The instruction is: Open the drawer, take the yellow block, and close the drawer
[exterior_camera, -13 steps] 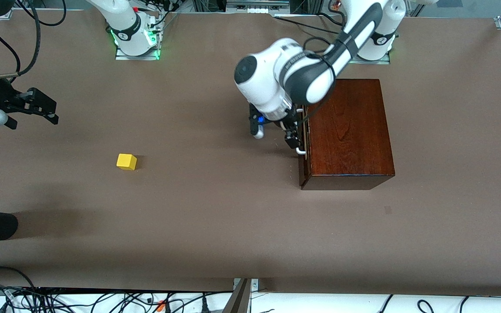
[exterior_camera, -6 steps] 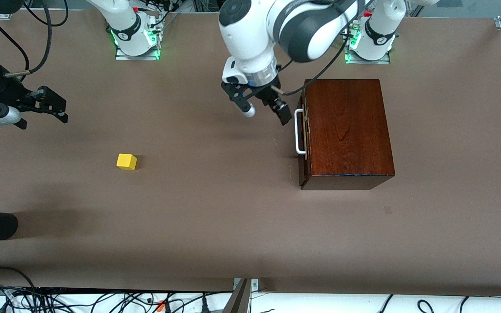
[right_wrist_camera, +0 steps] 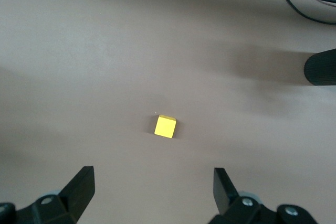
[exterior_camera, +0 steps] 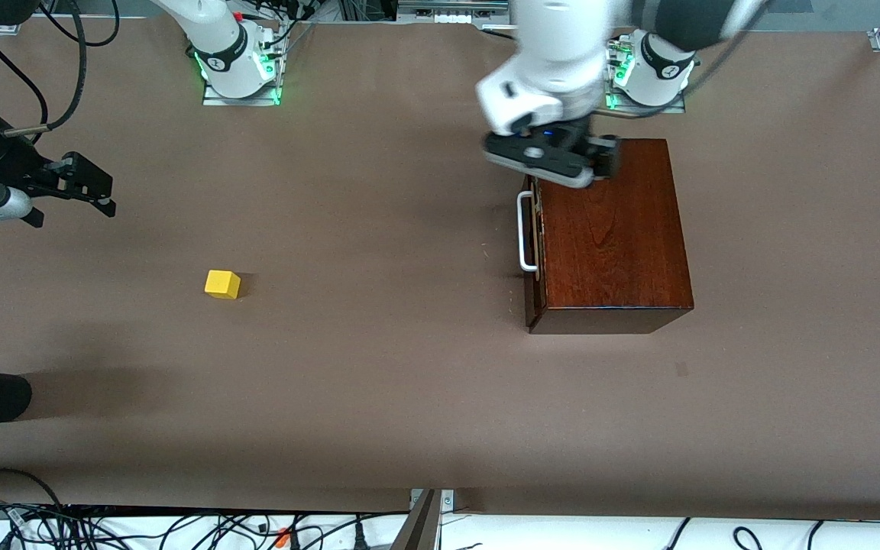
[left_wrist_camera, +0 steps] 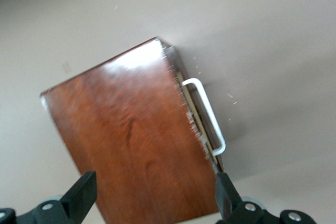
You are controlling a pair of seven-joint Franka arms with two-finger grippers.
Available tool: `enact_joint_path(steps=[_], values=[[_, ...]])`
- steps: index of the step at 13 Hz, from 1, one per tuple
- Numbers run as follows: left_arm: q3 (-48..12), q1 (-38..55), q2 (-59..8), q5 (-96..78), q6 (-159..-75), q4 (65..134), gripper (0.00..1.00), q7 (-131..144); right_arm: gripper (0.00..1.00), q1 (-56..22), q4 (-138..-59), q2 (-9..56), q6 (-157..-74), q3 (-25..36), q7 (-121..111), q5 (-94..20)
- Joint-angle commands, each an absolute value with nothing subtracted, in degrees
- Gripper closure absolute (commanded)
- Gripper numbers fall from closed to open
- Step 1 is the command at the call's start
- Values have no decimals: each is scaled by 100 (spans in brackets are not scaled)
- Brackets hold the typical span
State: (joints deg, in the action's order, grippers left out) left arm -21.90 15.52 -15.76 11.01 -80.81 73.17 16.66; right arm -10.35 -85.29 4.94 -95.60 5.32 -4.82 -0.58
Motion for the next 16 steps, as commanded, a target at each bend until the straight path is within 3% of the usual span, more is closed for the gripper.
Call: enact_joint_path(steps=[1,5,7,10,16], values=[[-1419,1406,-1021,259,-7814,7549,0,1696,0,-1002,-8464,501,-9510,554,-563,-167],[-126,1433,-458,-123,-8067,8181,0,802,0,-993,-8473,501,-9510,554,-563,-167],[192,1406,-300,-123,-8261,8419,0,511,0,-993,-8473,501,-9492,554,-571,-167],[220,1082,-97,-114,-8656,8894,0,466,0,-984,-8473,501,-9475,554,-563,-167],[0,615,-105,-114,-8728,8974,0,466,0,-984,-8473,501,-9466,554,-571,-167]])
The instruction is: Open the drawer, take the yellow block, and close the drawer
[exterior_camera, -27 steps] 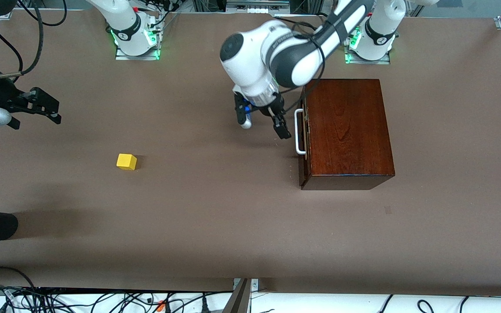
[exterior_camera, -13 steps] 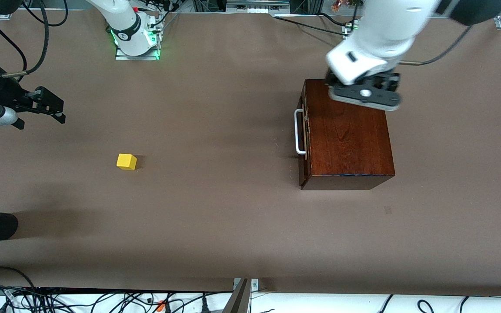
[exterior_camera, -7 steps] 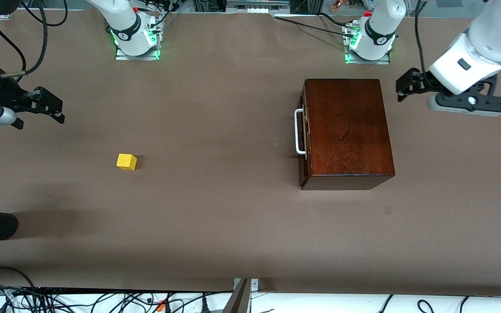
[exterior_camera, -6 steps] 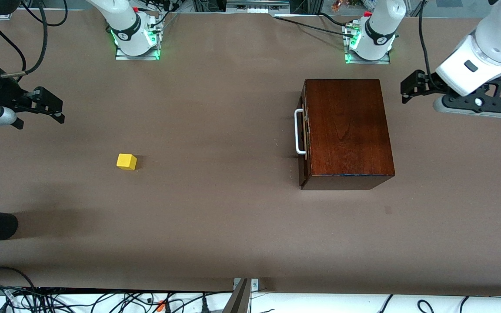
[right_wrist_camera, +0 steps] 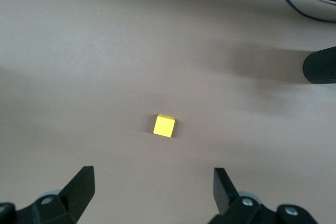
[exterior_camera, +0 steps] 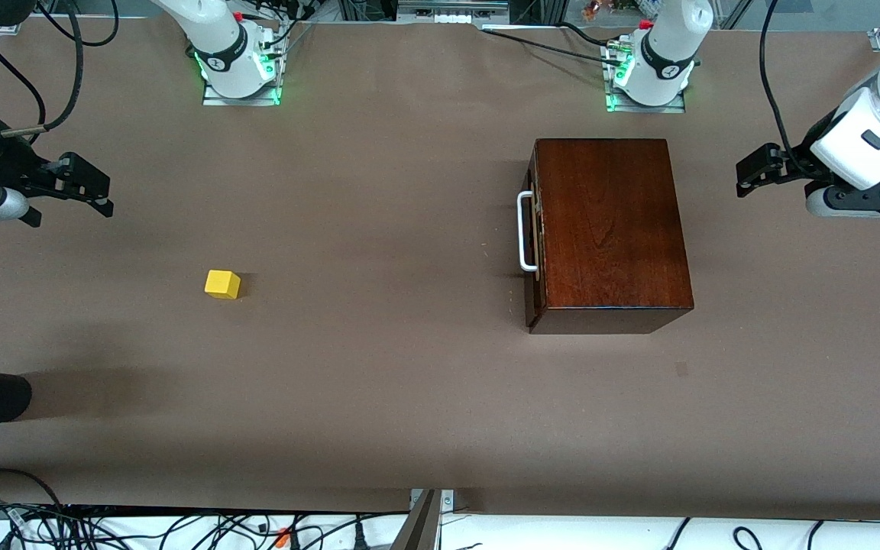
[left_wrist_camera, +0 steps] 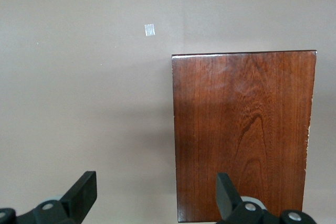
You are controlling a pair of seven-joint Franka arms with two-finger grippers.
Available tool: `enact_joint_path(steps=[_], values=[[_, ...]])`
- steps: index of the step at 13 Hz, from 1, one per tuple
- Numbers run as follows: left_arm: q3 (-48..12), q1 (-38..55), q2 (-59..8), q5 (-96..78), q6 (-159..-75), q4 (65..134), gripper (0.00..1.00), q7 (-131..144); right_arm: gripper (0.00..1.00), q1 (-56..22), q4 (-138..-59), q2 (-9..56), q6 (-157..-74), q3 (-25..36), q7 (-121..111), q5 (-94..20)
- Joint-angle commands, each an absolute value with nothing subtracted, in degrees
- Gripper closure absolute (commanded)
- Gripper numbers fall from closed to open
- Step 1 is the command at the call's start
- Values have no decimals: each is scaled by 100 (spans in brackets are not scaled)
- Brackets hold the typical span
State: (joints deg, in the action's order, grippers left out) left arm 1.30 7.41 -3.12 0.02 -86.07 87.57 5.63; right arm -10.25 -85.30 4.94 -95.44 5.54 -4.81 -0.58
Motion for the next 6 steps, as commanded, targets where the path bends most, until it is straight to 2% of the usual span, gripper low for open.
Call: enact_joint_path(steps=[1,6], values=[[0,615,-105,-114,-8719,8974,0,466,0,-984,-8464,501,-9379,554,-571,-167],[0,615,-132,-105,-8728,8939,0,466,0,-976,-8481,501,-8930,641,-554,-167]])
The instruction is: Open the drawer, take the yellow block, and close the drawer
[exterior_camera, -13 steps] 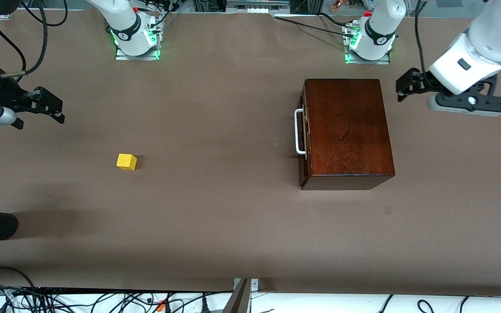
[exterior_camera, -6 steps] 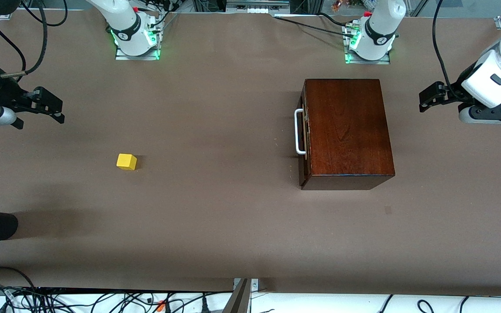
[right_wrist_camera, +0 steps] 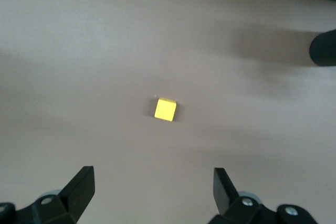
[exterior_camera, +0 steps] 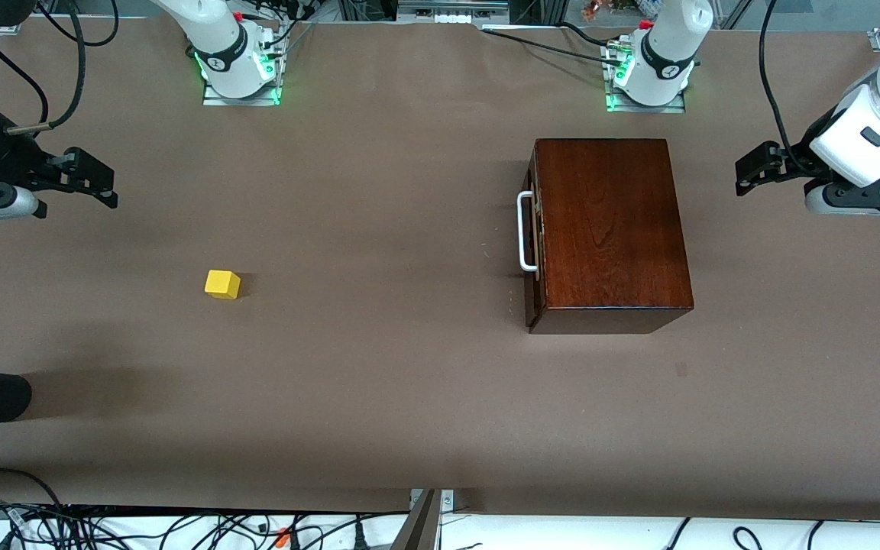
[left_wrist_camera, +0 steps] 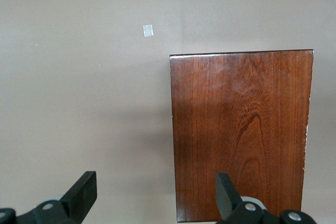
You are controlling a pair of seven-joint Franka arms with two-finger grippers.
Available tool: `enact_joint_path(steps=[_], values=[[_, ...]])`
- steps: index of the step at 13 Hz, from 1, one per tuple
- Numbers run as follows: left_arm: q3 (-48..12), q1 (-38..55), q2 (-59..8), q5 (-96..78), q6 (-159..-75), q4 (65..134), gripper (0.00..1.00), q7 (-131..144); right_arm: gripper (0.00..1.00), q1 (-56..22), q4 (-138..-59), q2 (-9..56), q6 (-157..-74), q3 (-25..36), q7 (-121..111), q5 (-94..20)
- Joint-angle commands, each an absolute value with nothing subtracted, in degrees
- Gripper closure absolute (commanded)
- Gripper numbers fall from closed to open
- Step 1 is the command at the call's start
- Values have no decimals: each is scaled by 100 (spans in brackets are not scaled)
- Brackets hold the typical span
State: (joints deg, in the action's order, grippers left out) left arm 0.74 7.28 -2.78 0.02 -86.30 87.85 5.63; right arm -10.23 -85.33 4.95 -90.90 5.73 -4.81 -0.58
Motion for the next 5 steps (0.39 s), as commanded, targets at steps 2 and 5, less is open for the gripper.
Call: enact_joint_path(steps=[2,5], values=[[0,633,-132,-105,-8719,8938,0,466,0,-976,-8490,501,-8895,650,-554,-167],[-26,642,-132,-97,-8727,8938,0,466,0,-976,-8490,501,-8895,650,-554,-167]])
